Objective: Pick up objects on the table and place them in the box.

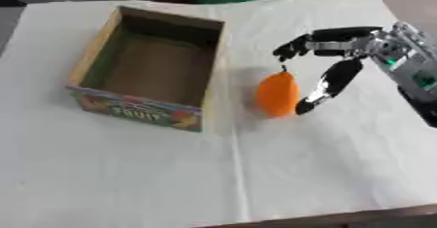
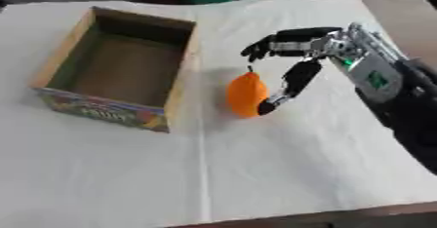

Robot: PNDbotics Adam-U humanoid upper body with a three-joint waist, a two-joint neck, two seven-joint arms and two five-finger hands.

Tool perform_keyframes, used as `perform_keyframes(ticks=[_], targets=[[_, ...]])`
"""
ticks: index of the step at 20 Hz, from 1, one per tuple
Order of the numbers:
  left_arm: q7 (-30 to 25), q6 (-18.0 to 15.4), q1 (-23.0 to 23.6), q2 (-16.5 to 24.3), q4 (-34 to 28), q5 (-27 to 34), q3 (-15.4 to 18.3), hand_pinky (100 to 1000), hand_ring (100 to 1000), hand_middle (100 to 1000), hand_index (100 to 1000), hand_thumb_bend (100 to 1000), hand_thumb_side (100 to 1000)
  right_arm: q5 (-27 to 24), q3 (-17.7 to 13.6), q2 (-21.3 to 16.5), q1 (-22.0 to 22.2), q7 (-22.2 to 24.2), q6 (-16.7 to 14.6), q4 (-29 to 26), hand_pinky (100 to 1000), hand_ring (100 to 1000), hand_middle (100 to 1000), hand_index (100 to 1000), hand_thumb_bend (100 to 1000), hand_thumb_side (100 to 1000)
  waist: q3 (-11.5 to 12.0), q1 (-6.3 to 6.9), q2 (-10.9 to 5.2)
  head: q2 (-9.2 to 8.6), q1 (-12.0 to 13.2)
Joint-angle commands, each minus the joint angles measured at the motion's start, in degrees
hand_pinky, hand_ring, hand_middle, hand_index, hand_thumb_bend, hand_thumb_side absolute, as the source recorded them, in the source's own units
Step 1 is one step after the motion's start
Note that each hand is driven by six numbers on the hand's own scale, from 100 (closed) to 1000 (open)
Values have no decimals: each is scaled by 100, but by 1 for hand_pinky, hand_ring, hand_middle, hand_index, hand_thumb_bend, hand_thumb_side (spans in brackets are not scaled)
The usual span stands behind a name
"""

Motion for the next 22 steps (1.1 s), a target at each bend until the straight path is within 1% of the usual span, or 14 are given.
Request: perform_keyframes(ticks=[1, 5, 7, 14, 19, 20, 21, 22], targets=[[-27, -4, -54, 62, -112, 43, -5, 447, 575, 638, 666, 110, 795, 308, -8, -13, -141, -195, -67, 20, 881, 913, 860, 1000, 777, 572, 7, -2, -73, -75, -44], [-28, 1, -54, 52, -112, 47, 1, 448, 576, 638, 666, 108, 794, 597, 87, 114, -86, -397, -179, 5, 877, 902, 825, 1000, 721, 509, 7, -3, -52, -79, -33], [-35, 0, -59, 50, -112, 48, -2, 447, 576, 638, 665, 107, 793, 658, 111, 168, -66, -412, -187, 19, 874, 902, 818, 1000, 665, 475, 0, -5, -46, -78, -27], [-38, 7, -61, 42, -112, 51, 4, 448, 577, 638, 664, 103, 792, 779, 162, 286, -36, -425, -214, 111, 865, 889, 763, 1000, 646, 458, -9, -7, -29, -70, 4], [-37, 11, -68, 37, -112, 53, 4, 447, 577, 638, 664, 101, 791, 880, 196, 308, -28, -470, -273, 173, 854, 872, 724, 998, 528, 429, -7, -15, -23, -75, 27], [-35, 12, -69, 36, -112, 54, 6, 447, 577, 638, 664, 101, 791, 902, 202, 309, -22, -488, -290, 184, 850, 869, 721, 996, 488, 410, -6, -17, -23, -76, 27], [-35, 12, -71, 35, -112, 54, 7, 447, 577, 639, 664, 100, 790, 933, 211, 311, -13, -502, -314, 196, 846, 859, 716, 992, 427, 409, -4, -19, -22, -77, 30], [-36, 12, -72, 34, -112, 54, 6, 447, 577, 639, 664, 100, 790, 965, 220, 313, -4, -515, -341, 209, 845, 851, 714, 990, 391, 396, -3, -20, -22, -78, 34]])
